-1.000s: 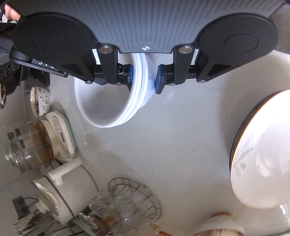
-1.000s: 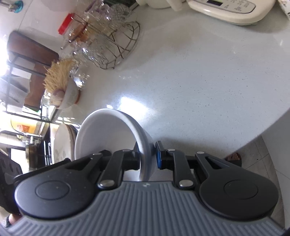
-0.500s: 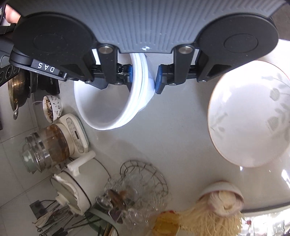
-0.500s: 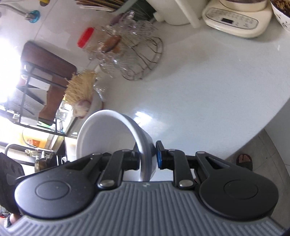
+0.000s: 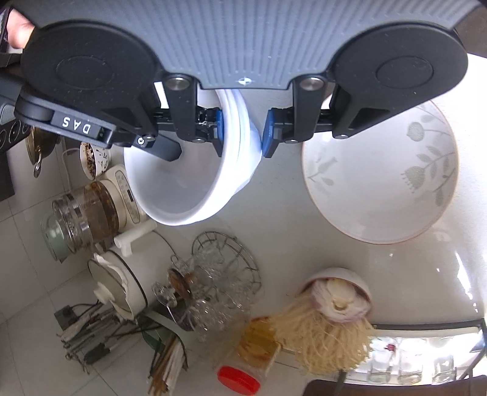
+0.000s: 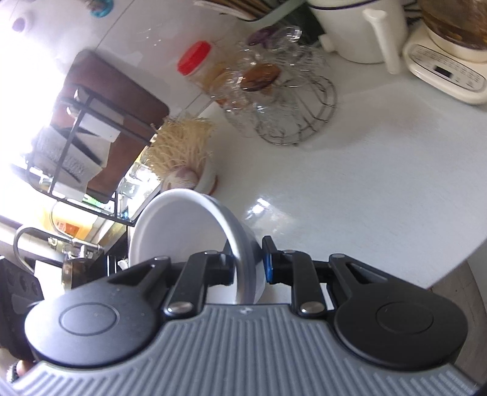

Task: Organize plates and bowls
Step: 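Carry the white bowl stack over the floral plate stack with both grippers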

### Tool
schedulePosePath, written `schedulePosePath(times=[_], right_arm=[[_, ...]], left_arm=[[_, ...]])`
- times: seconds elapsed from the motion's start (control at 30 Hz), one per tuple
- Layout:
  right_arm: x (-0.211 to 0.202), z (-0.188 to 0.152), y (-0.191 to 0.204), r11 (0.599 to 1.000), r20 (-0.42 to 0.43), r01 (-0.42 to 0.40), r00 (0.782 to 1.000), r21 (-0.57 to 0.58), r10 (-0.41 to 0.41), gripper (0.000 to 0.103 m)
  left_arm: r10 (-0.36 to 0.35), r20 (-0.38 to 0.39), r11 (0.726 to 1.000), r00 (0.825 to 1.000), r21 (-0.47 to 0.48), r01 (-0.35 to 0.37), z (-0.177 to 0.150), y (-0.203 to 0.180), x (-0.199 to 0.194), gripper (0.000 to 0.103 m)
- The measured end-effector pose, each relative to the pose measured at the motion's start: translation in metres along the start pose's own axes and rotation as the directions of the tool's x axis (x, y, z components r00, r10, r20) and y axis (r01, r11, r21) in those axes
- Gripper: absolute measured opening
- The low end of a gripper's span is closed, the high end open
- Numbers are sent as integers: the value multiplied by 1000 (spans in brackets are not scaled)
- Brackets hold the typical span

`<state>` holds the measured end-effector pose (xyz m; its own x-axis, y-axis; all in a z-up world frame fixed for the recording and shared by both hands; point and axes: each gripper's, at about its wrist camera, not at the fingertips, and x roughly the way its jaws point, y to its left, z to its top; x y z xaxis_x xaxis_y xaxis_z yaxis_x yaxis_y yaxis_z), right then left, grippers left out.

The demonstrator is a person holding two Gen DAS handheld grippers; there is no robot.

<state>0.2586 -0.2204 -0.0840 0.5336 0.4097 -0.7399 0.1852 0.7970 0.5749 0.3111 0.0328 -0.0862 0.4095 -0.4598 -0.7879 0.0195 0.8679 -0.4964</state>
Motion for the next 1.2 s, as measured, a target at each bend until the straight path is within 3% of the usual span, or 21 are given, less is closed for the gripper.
schedulePosePath(times=[0.33,0.6,1.2], right_arm=[[39,-7,46,994,-72,-33,997,-101,26,21],[68,-22,64,991,-156,-36,988,-132,15,20],[148,-38,89,973,-247,69,961,-222,-125,20]], left_arm=[[40,92,992,995,-124,-28,-7,54,-25,27],[64,117,978,991,-206,-39,-16,93,-30,27],[124,40,961,991,-255,-110,-19,155,7,27]])
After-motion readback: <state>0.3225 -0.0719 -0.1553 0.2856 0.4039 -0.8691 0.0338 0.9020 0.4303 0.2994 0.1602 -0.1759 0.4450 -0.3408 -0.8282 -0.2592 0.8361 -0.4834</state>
